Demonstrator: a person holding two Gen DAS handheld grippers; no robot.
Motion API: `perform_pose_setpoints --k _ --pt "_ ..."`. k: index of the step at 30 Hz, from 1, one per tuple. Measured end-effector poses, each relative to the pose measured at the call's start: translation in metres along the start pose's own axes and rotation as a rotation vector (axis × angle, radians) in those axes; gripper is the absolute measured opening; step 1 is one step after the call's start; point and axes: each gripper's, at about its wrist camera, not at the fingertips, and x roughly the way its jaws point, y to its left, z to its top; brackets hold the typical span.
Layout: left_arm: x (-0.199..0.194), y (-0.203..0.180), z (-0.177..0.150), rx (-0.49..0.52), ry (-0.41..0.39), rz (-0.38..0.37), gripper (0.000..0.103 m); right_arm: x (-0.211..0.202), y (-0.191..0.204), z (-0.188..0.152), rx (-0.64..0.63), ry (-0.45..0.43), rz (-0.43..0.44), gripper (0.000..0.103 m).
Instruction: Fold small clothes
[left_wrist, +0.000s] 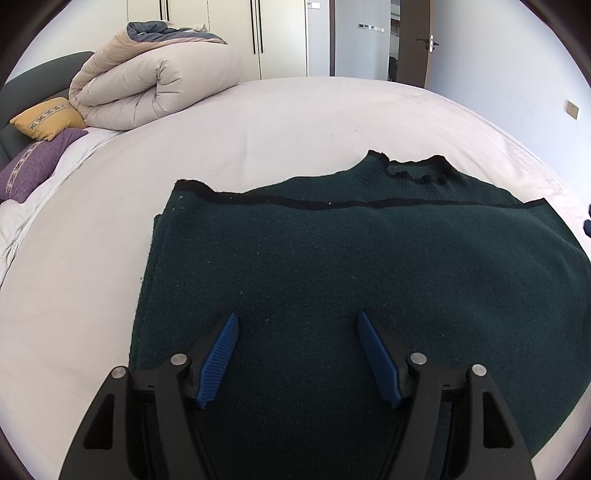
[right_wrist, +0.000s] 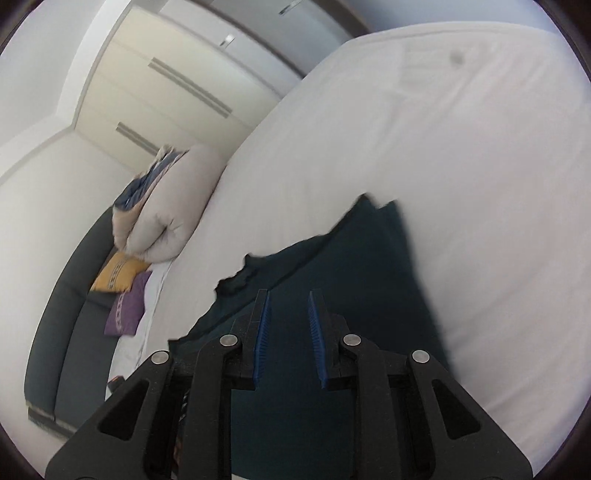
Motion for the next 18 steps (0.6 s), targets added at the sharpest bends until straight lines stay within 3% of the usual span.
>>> perform_pose_setpoints --k 3,7,9,11,14,18 --pt "0.0 0.006 0.0 -0.019 -0.001 -0.018 0.073 0.056 0.045 -0.008 -0.079 0.138 0.071 0.028" --pt "-0.003 0.011 0.0 -0.029 0.001 -0.039 0.074 0.128 0.086 -0.023 -0.149 0.27 0.096 0.031" --pt "-0.007 0.017 0.0 -0.042 0.003 -0.057 0.074 0.157 0.091 -0.028 -0.156 0.322 0.066 0.032" --pt "-0.016 0.023 0.003 -0.059 0.015 -0.068 0.073 0.177 0.08 -0.027 -0.111 0.336 0.035 0.032" --pt "-0.026 0.026 0.019 -0.044 -0.015 -0.033 0.073 0.188 0.061 -0.025 -0.025 0.3 0.079 0.032" --pt "-0.006 0.017 0.06 -0.001 -0.058 -0.074 0.073 0.2 0.064 -0.029 -0.07 0.296 0.072 0.032"
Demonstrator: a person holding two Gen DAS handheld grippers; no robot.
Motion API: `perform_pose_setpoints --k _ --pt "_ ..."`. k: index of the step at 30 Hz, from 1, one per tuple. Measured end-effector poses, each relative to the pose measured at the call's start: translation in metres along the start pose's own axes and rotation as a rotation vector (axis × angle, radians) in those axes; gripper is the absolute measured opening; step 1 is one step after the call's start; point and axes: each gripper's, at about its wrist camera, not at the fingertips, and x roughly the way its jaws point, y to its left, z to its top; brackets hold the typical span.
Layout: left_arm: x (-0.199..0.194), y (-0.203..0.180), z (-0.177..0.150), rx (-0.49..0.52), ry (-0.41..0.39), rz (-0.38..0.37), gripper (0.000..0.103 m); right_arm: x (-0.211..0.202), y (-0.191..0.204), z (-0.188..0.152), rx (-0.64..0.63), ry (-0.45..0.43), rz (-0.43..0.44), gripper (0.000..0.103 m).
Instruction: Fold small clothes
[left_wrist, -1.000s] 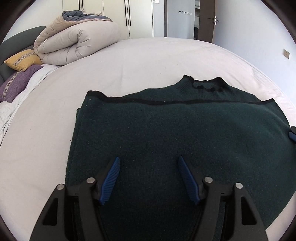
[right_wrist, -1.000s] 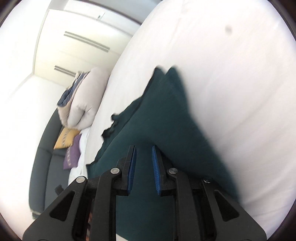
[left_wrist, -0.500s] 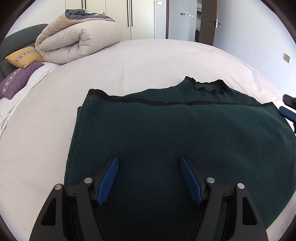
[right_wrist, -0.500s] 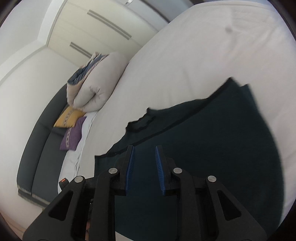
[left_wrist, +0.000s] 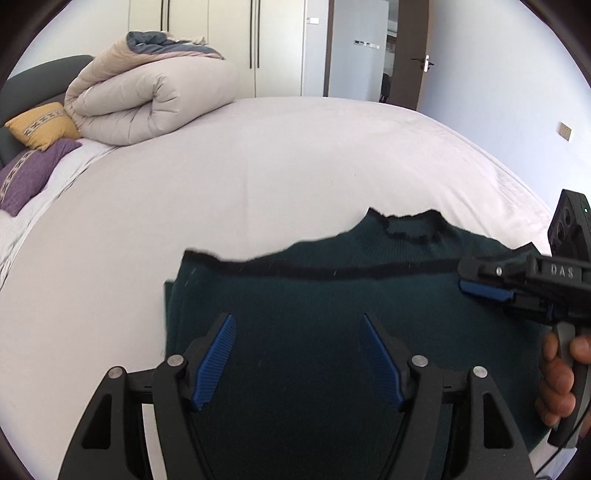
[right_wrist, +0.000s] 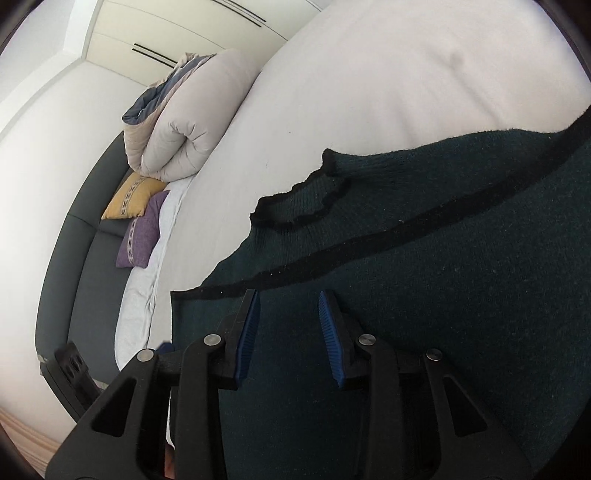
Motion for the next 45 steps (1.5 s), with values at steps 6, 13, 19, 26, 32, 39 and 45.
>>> perform_pose_setpoints --k 6,13,19,26,32,39,45 --pt "0.062 0.032 0.016 -0.037 0.09 0.077 0.073 -0.034 -0.021 0.015 0.011 -0.018 0.007 0.032" --pt "0.056 0.063 0.011 -0.116 0.059 0.013 0.073 -0.105 -0.107 0.04 0.212 -0.18 0.034 0.019" --pt "0.053 0.072 0.004 -0.145 0.031 -0.011 0.072 -0.136 -0.135 0.041 0.196 -0.27 0.01 0.019" --pt "0.047 0.084 -0.002 -0.16 0.022 -0.017 0.072 -0.141 -0.137 0.036 0.164 -0.305 0.017 0.019" --pt "0.025 0.077 -0.018 -0.166 0.025 -0.001 0.072 -0.155 -0.111 0.027 0.121 -0.27 -0.092 0.033" --pt "-0.054 0.102 -0.064 -0.284 -0.022 -0.011 0.09 -0.239 -0.061 -0.024 -0.157 -0.306 -0.33 0.068" --pt "-0.063 0.084 -0.097 -0.178 0.098 -0.103 0.068 -0.269 -0.074 -0.081 -0.194 -0.184 -0.48 0.068"
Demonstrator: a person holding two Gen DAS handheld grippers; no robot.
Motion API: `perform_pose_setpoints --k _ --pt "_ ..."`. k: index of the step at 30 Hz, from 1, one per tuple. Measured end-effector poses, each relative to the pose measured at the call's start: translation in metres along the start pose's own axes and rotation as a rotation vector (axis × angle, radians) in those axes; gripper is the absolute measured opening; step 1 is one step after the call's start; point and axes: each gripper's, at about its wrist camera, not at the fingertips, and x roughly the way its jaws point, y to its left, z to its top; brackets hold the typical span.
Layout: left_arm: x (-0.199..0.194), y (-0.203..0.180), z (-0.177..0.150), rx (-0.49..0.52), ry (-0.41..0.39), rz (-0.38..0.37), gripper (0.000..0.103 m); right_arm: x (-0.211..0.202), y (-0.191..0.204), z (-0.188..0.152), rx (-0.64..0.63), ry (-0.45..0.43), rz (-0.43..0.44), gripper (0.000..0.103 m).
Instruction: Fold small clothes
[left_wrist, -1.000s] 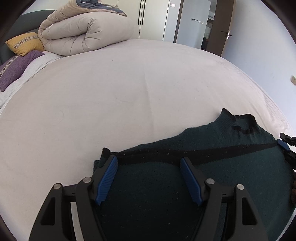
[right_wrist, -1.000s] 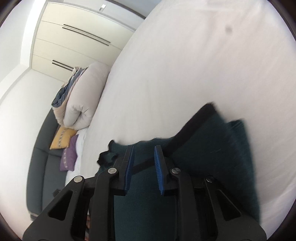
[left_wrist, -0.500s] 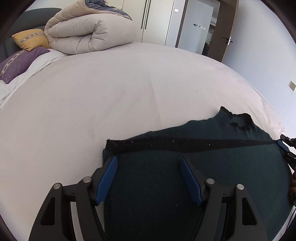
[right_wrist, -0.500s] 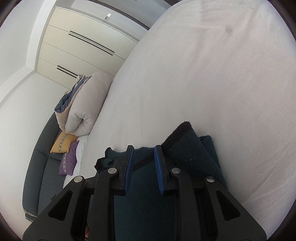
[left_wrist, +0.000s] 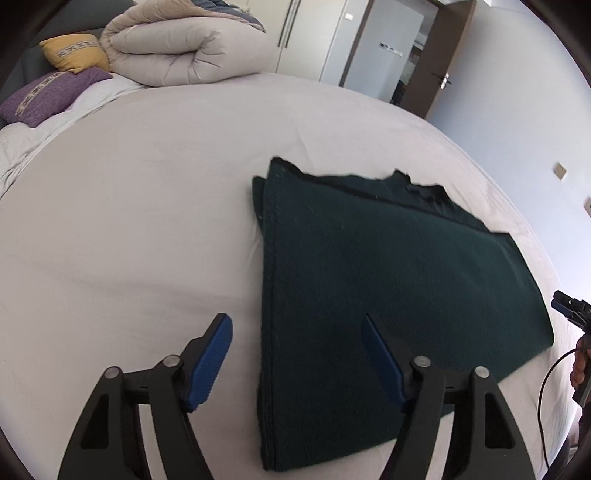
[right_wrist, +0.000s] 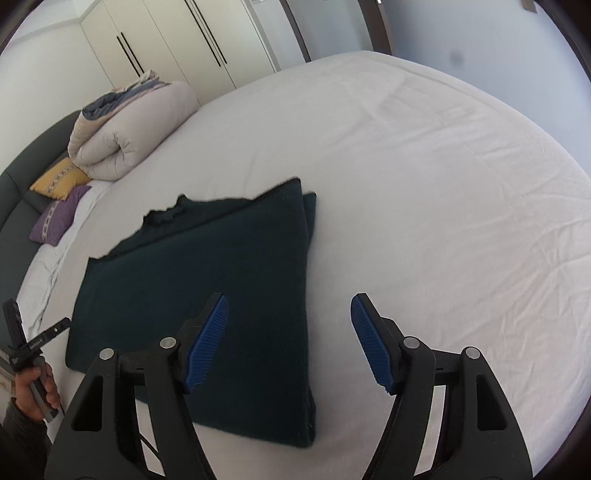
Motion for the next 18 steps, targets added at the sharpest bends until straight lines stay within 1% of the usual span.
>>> perform_pose_setpoints --k 2,3,4,5,6,7,8,9,10,15,18 --pt "0.009 0.001 -0.007 -0.013 0.042 -0.004 0.055 -0.002 -0.006 -0.018 0.022 0.043 -0.005 0.067" --pt "0.008 0.002 -0.011 -0.023 0.039 -0.005 0.055 -0.001 -0.007 -0.026 0.032 0.063 0.001 0.064" --pt "0.007 0.002 -0.013 -0.031 0.029 -0.009 0.049 -0.001 -0.005 -0.034 0.026 0.078 0.007 0.062" --pt "0.006 0.003 -0.013 -0.038 0.026 -0.011 0.035 0.0 -0.002 -0.04 0.01 0.087 0.004 0.055" --pt "0.005 0.003 -0.014 -0.045 0.024 -0.007 0.03 0.0 0.002 -0.045 -0.01 0.088 -0.008 0.04" --pt "0.003 0.004 -0.015 -0.048 0.017 0.002 0.023 0.0 0.005 -0.049 -0.036 0.089 -0.017 0.031" --pt "0.002 0.004 -0.016 -0.048 0.014 0.003 0.017 0.0 0.007 -0.05 -0.056 0.08 -0.037 0.025" --pt "0.0 0.004 -0.016 -0.044 0.011 0.01 0.016 -0.003 0.007 -0.052 -0.065 0.062 -0.051 0.017" --pt "-0.001 0.003 -0.016 -0.038 0.008 0.02 0.014 -0.005 0.006 -0.052 -0.063 0.05 -0.056 0.012" --pt "-0.008 0.001 -0.019 -0.034 -0.009 0.038 0.01 -0.013 0.004 -0.052 -0.058 0.039 -0.06 0.008" --pt "-0.015 0.002 -0.021 -0.052 -0.018 0.031 0.009 -0.024 0.002 -0.051 -0.024 0.026 -0.024 0.007"
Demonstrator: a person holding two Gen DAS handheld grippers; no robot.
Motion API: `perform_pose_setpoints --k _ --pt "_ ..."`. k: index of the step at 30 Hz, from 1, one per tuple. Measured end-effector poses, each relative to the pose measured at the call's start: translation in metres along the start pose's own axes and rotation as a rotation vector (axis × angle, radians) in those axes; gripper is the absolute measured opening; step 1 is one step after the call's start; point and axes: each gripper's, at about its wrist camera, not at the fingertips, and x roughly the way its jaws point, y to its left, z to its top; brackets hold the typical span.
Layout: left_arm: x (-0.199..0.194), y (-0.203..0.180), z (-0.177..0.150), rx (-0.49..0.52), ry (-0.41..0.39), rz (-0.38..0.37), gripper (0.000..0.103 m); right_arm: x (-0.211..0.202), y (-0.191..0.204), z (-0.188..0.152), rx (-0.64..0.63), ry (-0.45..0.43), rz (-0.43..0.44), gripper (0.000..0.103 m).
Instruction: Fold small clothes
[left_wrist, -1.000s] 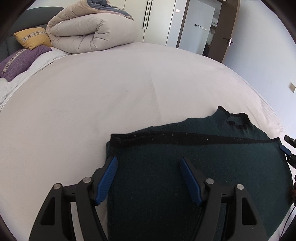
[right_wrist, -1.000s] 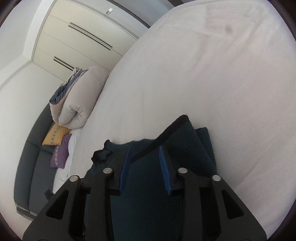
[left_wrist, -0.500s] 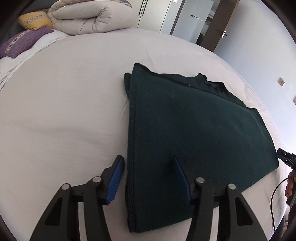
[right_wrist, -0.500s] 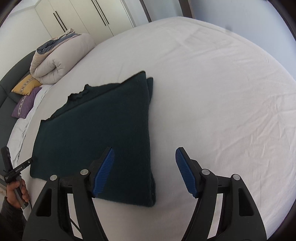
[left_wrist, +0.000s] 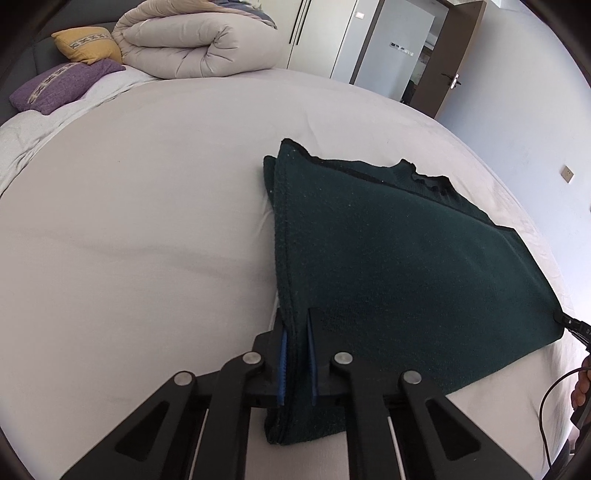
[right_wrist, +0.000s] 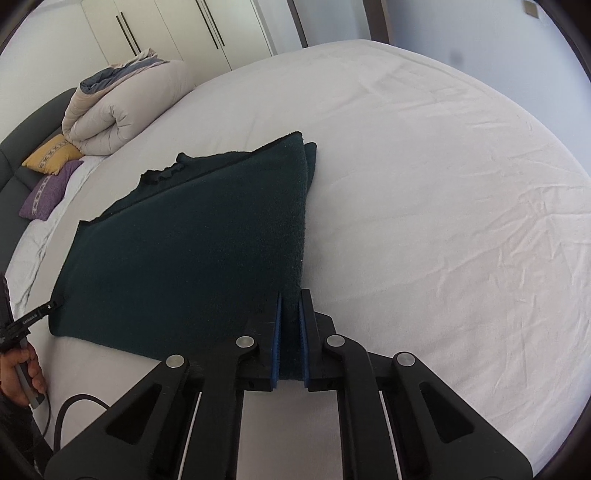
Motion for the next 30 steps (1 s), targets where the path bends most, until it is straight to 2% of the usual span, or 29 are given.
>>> perform_pose_setpoints --k 3,5,8,12,15,17,20,23,26,28,29,30 --pt "-0.002 0.001 -0.006 -0.014 -0.004 -0.002 0.009 -0.005 -0.002 -0.001 0.012 0.0 0.008 0.007" --pt "0.001 0.004 -0.012 -0.027 -0.004 0.0 0.009 0.008 -0.011 -0.012 0.034 0.037 0.002 0.007" --pt "0.006 0.006 -0.014 -0.031 0.0 -0.002 0.008 0.016 -0.021 -0.016 0.088 0.031 0.035 0.007" --pt "0.003 0.004 -0.012 -0.036 -0.013 -0.004 0.008 0.008 -0.01 -0.008 0.042 0.005 0.015 0.007" --pt "-0.003 0.008 -0.016 -0.087 -0.022 -0.04 0.008 0.002 -0.02 -0.01 0.092 0.001 0.039 0.007" --pt "-0.004 0.01 -0.017 -0.085 -0.023 -0.04 0.008 0.001 -0.022 -0.012 0.101 -0.002 0.038 0.005" --pt "0.012 0.014 -0.016 -0.088 0.014 -0.052 0.009 0.022 -0.03 -0.017 0.101 0.043 0.035 0.005" --pt "0.013 0.015 -0.013 -0.091 0.002 -0.056 0.01 0.025 -0.029 -0.01 0.069 0.048 0.032 0.005" --pt "0.01 0.02 -0.015 -0.112 0.001 -0.072 0.025 0.014 -0.029 -0.007 0.081 0.066 0.046 0.008" --pt "-0.001 0.026 -0.014 -0.138 -0.009 -0.06 0.047 -0.001 -0.034 -0.006 0.11 0.045 0.025 0.019" --pt "-0.007 0.027 -0.013 -0.14 -0.028 -0.036 0.063 -0.011 -0.035 -0.005 0.117 0.015 0.002 0.022" --pt "-0.012 0.03 -0.011 -0.144 -0.049 -0.009 0.07 -0.02 -0.035 -0.003 0.122 -0.017 -0.007 0.022"
